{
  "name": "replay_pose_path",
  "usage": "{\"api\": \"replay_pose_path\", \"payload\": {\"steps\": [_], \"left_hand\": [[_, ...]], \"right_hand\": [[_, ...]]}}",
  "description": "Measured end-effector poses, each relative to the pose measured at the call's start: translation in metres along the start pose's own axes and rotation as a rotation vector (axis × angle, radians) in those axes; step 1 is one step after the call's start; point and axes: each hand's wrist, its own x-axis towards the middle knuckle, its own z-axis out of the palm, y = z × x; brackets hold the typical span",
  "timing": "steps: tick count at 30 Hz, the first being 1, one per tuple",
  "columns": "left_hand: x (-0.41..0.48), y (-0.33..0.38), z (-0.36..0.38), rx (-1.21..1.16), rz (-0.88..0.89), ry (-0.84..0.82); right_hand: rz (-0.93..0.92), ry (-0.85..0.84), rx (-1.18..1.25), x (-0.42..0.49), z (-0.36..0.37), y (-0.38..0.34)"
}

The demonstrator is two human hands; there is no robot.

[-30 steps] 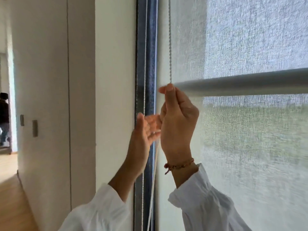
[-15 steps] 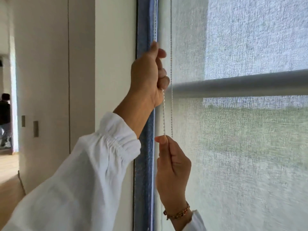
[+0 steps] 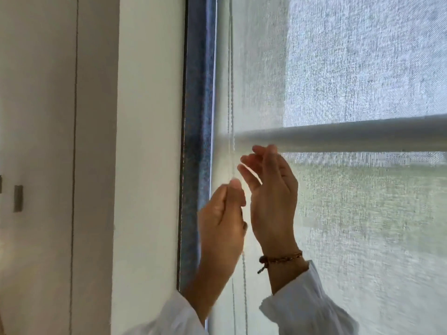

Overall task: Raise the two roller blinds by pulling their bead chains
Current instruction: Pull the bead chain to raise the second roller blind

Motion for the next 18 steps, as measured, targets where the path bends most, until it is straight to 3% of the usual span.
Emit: {"api": "replay_pose_path", "payload": {"steps": [5, 8, 15, 18], "left_hand": [[-0.007, -0.027, -0.030, -0.014, -0.080, -0.063], [0.003, -0.026, -0.045, -0.013, -0.071, -0.101], [0.058, -0.020, -0.082, -0.176, -0.299, -0.260], [0.094, 0.010, -0.085, -0.247, -0.298, -0.339]], "right_hand": [[0.089, -0.192, -0.084, 0.018, 0.037, 0.001], [0.066, -0.118, -0.107, 0.019, 0.058, 0.011], [-0.264, 0.043, -0.345, 0.007, 0.082, 0.038], [-0.327, 0.069, -0.432, -0.012, 0.088, 0.050]]}}
